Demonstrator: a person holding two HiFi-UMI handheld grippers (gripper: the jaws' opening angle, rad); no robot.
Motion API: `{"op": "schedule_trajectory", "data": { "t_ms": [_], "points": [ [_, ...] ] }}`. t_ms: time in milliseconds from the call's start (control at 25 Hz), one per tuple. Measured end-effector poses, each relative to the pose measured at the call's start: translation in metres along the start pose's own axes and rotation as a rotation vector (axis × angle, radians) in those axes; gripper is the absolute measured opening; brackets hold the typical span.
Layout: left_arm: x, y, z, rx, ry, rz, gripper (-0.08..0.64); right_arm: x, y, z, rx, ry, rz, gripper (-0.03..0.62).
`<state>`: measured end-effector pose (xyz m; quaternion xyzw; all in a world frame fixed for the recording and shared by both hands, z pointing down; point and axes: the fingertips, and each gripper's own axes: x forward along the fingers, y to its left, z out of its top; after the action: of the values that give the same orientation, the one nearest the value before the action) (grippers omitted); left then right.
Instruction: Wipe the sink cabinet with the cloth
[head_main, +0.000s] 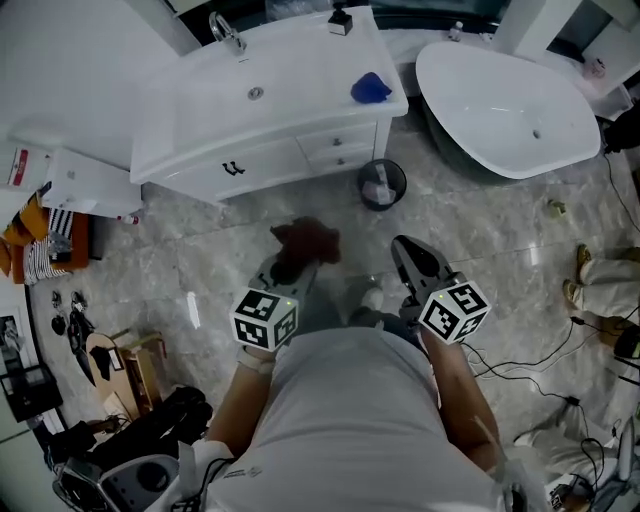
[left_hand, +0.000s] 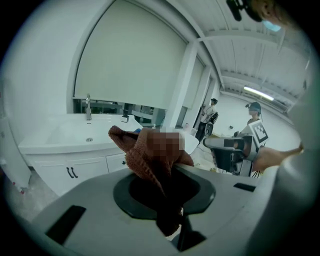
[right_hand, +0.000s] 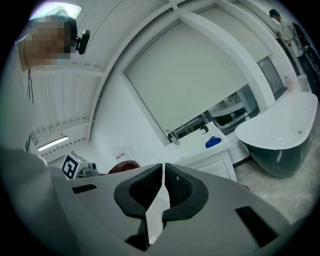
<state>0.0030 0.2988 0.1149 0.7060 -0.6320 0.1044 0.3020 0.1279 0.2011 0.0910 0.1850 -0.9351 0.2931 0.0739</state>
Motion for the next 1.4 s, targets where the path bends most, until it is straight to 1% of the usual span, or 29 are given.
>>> {"op": "schedule_trajectory", "data": {
  "t_ms": [160,400,640,760,920,1040,1200,1320,1400],
  "points": [
    [-0.001,0.005,-0.014,-0.025,0.037,0.025,0.067,0.003,-0.011,-0.007,0.024,0.022,-0.009,0.031],
    [0.022,0.028,-0.013,-0.041,0.059,0.005,0.066,0.026,-0.023,-0.007,0.035,0.037,-0.032,0.031],
    [0.065,0.076,-0.008,-0.06,0.128,-0.014,0.066,0.071,-0.038,0.014,0.004,0.069,-0.082,0.031],
    [0.086,0.111,-0.006,-0.094,0.157,-0.019,0.066,0.102,-0.04,0.026,-0.015,0.084,-0.098,0.031],
    [0.112,0.151,-0.007,-0.149,0.207,-0.035,0.066,0.138,-0.045,0.034,-0.008,0.099,-0.127,0.031],
    [0.129,0.174,-0.012,-0.15,0.254,-0.054,0.066,0.163,-0.046,0.036,-0.003,0.117,-0.148,0.031],
    [0.147,0.198,-0.02,-0.149,0.306,-0.05,0.066,0.191,-0.047,0.034,-0.003,0.162,-0.143,0.032],
    [0.162,0.209,-0.027,-0.178,0.331,-0.032,0.066,0.207,-0.051,0.023,-0.004,0.213,-0.12,0.031],
    [0.176,0.214,-0.028,-0.197,0.33,-0.024,0.066,0.216,-0.061,0.015,-0.017,0.242,-0.112,0.031]
  ]
}}
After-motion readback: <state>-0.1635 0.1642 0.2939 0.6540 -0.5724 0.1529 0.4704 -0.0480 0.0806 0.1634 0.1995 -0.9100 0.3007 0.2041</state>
